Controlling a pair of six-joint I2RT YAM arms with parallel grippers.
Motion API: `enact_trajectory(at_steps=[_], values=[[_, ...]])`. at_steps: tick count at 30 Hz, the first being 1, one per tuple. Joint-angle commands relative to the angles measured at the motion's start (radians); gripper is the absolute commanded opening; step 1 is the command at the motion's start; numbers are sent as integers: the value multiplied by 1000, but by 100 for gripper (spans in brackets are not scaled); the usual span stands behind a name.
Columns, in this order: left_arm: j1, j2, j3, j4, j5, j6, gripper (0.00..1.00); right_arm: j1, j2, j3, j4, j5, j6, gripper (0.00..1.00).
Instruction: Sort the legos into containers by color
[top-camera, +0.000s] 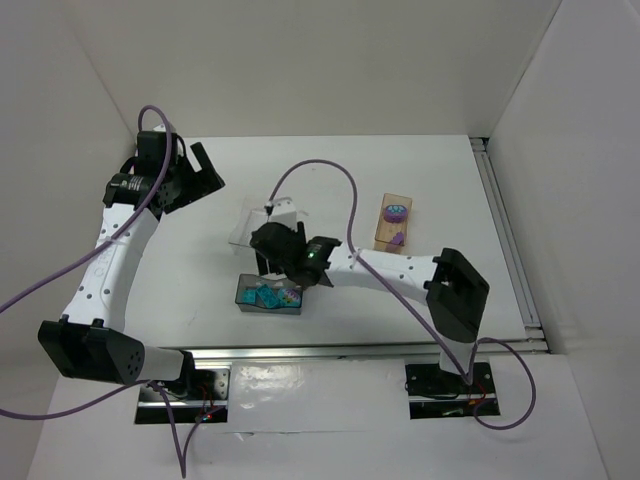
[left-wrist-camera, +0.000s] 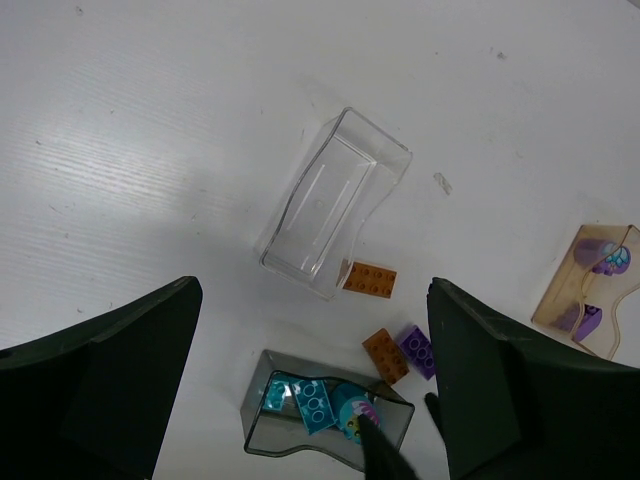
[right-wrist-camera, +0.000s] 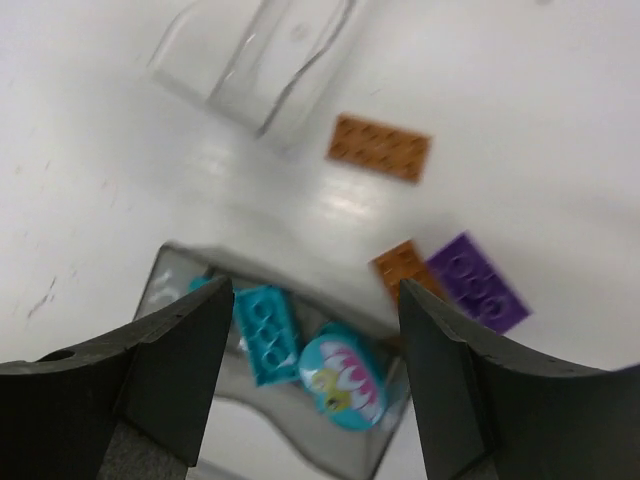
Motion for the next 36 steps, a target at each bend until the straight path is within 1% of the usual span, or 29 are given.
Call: enact_trajectory(at_steps=[1,3,4,5,6,7,9,11,13,15,18,19,20,23,28,29,30,33,34,35,36], values=[[6,-11,38,4,-3,17,100,-90,-57,-34,21,10,11,74],[6,-11,38,4,8,17,100,-130,-18,-8,11,-25,-49,74],[6,-11,38,4,8,17,100,-139,24,30,-3,-60,-75,76],[6,-11,38,4,8,17,100,-149,47,48,-3,-85,-142,80],[6,-11,38,4,8,17,100,-149,73,70,-18,-115,-176,84],[6,-2,38,4,8,17,100,-164,134,125,-35,-154,-201,90],[6,-2,38,4,8,17,100,-173,192,175,-81,-165,-262,94],[6,-2,38,4,8,17,100,-184,269,239,-109,-151,-308,94],[6,-2,38,4,8,26,100,-184,302,261,-109,-151,-339,94],[6,-2,38,4,-1,26,100,-195,323,272,-109,-151,-374,93],[6,-2,28,4,-1,35,100,-228,346,272,-55,-214,-426,90],[6,-2,28,4,-1,35,100,-229,361,272,-55,-227,-440,88],[6,7,28,13,-1,35,100,-244,371,272,-46,-241,-454,88],[6,7,28,13,-1,35,100,-276,391,261,1,-241,-494,83],[6,7,28,13,-12,35,100,-357,391,215,87,-355,-503,74],[6,7,28,13,-23,35,100,-366,380,189,116,-402,-503,73],[6,16,28,13,-23,35,100,-367,380,189,129,-416,-503,71],[6,26,28,13,-23,35,100,-377,380,184,169,-451,-528,69],[6,26,28,13,-23,35,100,-377,392,207,160,-452,-540,77],[6,26,28,13,-23,35,100,-377,409,236,112,-452,-552,83],[6,26,28,13,-23,35,100,-377,426,299,85,-452,-552,88]])
